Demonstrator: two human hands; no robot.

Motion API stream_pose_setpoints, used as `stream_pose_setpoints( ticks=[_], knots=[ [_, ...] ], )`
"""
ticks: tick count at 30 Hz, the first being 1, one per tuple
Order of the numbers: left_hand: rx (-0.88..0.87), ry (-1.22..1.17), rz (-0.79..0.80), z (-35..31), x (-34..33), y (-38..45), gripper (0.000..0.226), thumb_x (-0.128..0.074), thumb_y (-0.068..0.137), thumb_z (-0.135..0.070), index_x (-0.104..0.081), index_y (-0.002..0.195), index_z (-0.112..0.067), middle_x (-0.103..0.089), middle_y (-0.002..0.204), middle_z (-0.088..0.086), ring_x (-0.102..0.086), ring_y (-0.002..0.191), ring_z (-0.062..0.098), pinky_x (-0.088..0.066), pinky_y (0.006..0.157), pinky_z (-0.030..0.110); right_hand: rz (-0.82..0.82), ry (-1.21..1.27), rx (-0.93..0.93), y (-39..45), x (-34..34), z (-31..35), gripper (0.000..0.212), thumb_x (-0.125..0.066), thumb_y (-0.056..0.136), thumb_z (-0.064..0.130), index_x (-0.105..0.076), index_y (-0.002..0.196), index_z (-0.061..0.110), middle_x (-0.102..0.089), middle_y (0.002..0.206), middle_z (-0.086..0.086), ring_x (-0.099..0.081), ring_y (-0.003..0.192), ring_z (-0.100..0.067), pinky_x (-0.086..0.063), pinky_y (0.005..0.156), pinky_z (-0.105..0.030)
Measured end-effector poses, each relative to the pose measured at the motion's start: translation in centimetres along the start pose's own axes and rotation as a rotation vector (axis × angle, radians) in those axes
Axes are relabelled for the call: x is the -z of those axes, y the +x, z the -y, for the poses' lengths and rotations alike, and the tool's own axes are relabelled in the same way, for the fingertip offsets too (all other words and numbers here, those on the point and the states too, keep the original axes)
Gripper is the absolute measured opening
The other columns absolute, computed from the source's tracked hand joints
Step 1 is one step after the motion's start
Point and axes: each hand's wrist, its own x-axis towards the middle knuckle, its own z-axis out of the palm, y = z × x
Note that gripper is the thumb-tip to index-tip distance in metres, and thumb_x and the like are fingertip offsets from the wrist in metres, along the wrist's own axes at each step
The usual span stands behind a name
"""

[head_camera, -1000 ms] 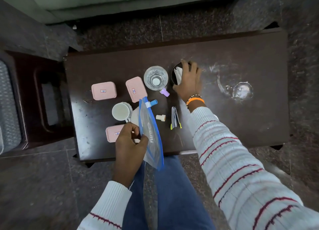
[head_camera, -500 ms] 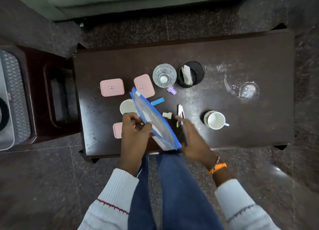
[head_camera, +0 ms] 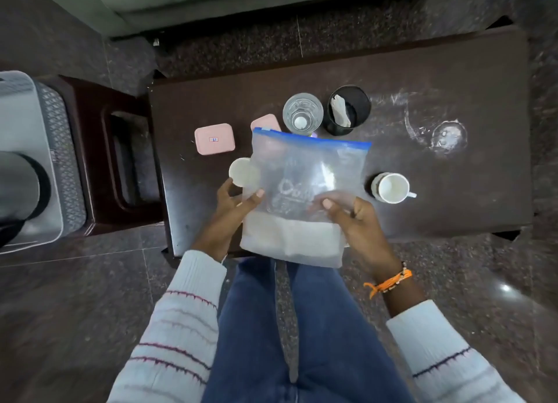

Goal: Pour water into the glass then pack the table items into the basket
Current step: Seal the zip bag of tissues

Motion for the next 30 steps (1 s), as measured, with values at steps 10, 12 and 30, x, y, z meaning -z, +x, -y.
stream_pose_setpoints(
  ticks=[10, 12, 30],
  knots=[
    [-0.245, -0.004, 0.007, 2.3, 1.5, -0.9, 0.082, -0.071, 0.079, -0.002, -0.029, 0.138, -0.04, -0.057, 0.133, 0.004, -0.059, 0.117, 0.023, -0.056, 0.088, 0.039, -0.02, -0.204, 0.015, 0.0, 0.1, -1.4, 0.073, -0.072, 0.074, -0.003, -0.045, 0.121, 0.047, -0.054, 0.098, 0.012, -0.051, 0.092, -0.009, -0.044, 0.081, -0.022],
    [-0.271, 0.024, 0.085, 2.6, 2.1, -0.9, 0.104, -0.073, 0.075, 0.002, -0.012, 0.146, -0.042, -0.052, 0.136, -0.003, -0.058, 0.118, 0.013, -0.056, 0.087, 0.028, 0.024, -0.377, 0.001, 0.1, 0.0, -1.7, 0.075, -0.076, 0.07, 0.0, -0.047, 0.126, 0.042, -0.049, 0.102, 0.005, -0.047, 0.094, -0.014, -0.04, 0.083, -0.013],
    [0.059, 0.329, -0.151, 7.4, 3.9, 1.1, 0.01, -0.053, 0.094, -0.019, -0.058, 0.088, -0.012, -0.061, 0.086, 0.004, -0.057, 0.084, 0.024, -0.051, 0.075, 0.035, 0.014, -0.219, -0.394, 1.1, -1.0, -6.3, 0.038, -0.068, 0.079, 0.0, -0.054, 0.113, 0.004, -0.064, 0.113, -0.02, -0.062, 0.091, -0.021, -0.055, 0.076, -0.027]
  ],
)
